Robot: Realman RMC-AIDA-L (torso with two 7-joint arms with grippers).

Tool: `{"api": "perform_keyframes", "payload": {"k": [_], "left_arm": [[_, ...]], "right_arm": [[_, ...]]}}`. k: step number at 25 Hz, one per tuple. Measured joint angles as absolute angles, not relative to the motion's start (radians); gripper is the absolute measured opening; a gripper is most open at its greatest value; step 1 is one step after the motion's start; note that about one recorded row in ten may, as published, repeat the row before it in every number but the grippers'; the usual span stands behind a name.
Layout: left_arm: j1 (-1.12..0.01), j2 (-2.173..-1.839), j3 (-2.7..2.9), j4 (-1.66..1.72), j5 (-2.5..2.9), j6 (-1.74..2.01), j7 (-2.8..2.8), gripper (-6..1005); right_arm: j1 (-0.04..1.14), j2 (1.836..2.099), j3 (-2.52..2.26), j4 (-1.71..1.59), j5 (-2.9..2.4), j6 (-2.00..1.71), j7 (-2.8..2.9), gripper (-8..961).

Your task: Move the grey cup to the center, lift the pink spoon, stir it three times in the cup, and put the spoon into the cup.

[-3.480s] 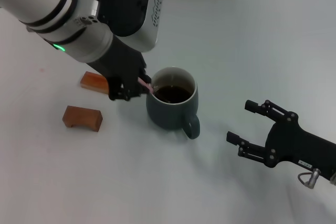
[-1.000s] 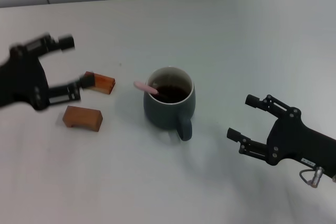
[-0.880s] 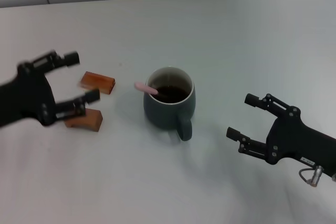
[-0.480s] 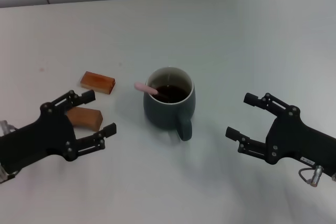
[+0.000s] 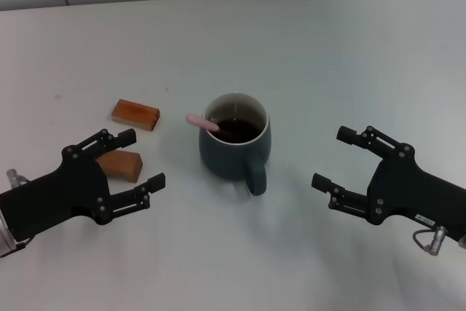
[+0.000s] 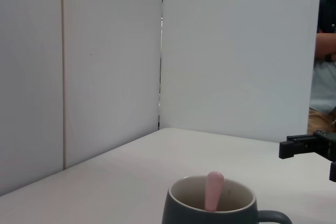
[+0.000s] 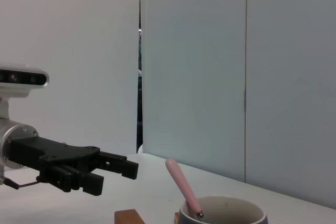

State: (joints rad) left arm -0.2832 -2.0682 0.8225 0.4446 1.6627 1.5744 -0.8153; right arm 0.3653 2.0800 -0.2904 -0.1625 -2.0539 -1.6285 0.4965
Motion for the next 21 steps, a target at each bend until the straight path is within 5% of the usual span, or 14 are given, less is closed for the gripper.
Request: {"api": "perform_keyframes", "payload": {"k": [21], "left_arm": [[-0.287, -2.069, 0.833, 0.43, 1.663, 1.575, -0.823, 860]], "right_arm": [[0.371, 2.079, -0.289, -0.163, -2.054, -1.625, 0.496, 840]]}}
